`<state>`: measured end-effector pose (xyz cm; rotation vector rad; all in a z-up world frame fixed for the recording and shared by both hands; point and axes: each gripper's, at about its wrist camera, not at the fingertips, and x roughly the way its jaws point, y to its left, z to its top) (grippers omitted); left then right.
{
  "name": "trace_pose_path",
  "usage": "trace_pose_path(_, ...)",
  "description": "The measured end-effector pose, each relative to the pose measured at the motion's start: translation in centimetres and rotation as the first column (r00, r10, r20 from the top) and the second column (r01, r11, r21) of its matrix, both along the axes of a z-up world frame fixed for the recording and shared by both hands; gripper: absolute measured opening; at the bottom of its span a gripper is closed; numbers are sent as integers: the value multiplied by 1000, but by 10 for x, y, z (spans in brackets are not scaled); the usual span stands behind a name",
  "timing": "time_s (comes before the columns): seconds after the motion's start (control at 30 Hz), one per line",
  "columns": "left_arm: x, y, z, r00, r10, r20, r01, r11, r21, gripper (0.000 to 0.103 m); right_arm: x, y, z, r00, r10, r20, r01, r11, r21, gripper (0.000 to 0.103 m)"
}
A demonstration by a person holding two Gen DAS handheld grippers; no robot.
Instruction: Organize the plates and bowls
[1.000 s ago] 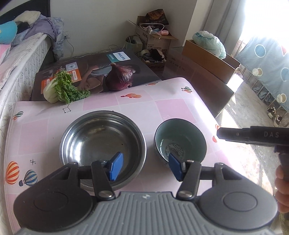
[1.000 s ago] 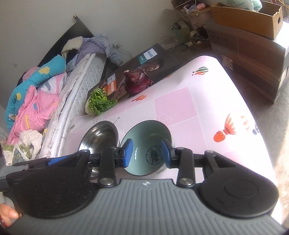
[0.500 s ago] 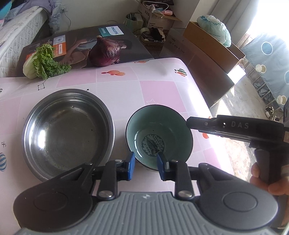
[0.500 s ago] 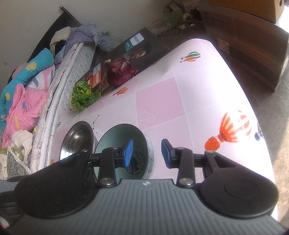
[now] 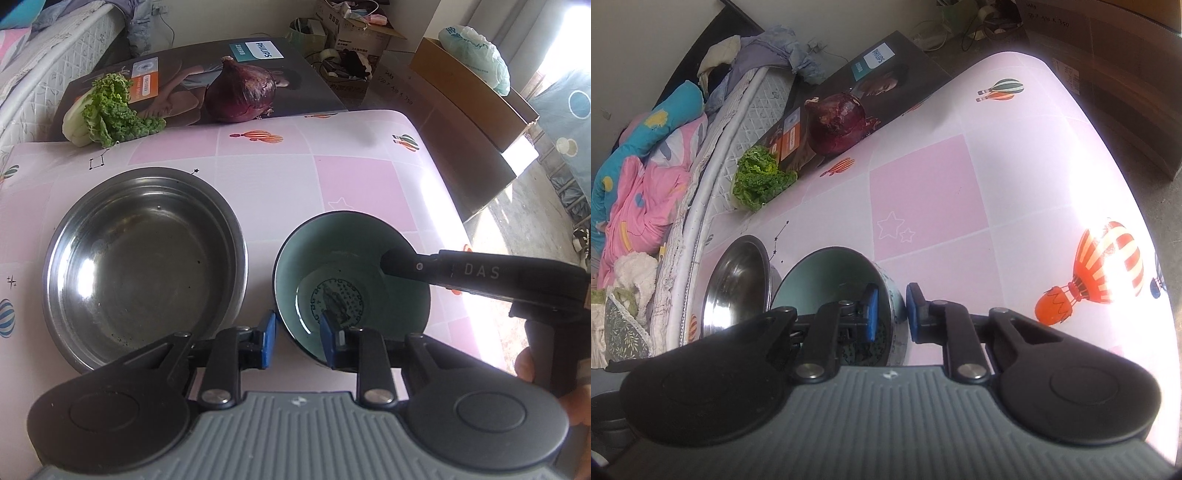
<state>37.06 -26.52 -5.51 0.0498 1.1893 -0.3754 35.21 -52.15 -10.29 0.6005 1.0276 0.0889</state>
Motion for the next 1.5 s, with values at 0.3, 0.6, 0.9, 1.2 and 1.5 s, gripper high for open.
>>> trace_pose_path(0.3,-6,-4,1,1000,-19,7,18,1000,9,28,-15,-6,-1,1000,18,3,-18,1000,10,11)
trace_pose_path(0.6,-26,-12,1,996,-90,-6,90,996,-3,32,-45,-19,2,1000,4,-22,-4,1000,13,11)
trace_pose_path(0.9,-22,-20,-7,994,-111,-17,111,994,5,31,-57,-24,3,1000,-17,-15,17,1000,4,12)
trace_pose_path(1.2,-19,-24,-17,992,-122,-33,123,992,39,25,-56,-19,4,1000,-5,-9,5,1000,-18,12)
trace_pose_path(1.5,-29,-22,-15,987,-149,-66,151,988,26,25,-52,-22,4,1000,-24,5,24,1000,-7,14)
